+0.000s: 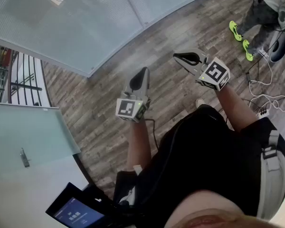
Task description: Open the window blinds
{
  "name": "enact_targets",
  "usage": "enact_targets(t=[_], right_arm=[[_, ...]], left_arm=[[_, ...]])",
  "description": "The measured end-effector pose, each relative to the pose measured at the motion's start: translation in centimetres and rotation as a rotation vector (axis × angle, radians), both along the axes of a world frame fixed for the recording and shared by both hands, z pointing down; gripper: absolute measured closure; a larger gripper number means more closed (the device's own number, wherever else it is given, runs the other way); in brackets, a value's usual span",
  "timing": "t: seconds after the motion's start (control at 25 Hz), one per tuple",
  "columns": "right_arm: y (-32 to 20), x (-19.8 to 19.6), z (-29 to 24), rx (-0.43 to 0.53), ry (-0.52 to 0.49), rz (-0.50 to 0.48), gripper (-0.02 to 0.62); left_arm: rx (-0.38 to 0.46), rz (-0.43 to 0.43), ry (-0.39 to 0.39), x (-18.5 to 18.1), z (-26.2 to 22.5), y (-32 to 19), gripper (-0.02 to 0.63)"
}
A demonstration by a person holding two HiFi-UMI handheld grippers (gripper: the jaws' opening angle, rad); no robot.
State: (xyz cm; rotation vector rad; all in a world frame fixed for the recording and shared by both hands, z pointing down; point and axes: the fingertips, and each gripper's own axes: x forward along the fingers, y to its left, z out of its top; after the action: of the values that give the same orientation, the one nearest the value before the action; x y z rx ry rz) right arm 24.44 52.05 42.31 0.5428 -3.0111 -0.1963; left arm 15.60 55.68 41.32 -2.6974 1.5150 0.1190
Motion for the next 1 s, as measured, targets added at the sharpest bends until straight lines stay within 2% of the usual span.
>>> enact_targets(t=[0.24, 0.56, 0.8, 1.0], right_arm=[[0.2, -0.5, 0.0, 0.005, 0.010, 0.014, 0.591], [0.6, -0.7, 0.2, 0.003, 0.014, 0.020, 0.591], [0.1, -0.1, 0.1, -0.041, -0.059, 0.033, 0.589], [0.1, -0.2, 0.4, -0.033, -0.052, 0.034, 0.589]], left_arm=[[0.024, -0.040, -0.029, -2.0, 1.1, 0.2, 0.603], [0.021, -0.051, -0.009, -2.4, 1.3, 0.8, 0.603], [0.016, -0.039, -0.011, -2.3, 1.2, 0.8, 0.603], [0.012, -0.045, -0.036, -2.4, 1.4, 0.9, 0.603]])
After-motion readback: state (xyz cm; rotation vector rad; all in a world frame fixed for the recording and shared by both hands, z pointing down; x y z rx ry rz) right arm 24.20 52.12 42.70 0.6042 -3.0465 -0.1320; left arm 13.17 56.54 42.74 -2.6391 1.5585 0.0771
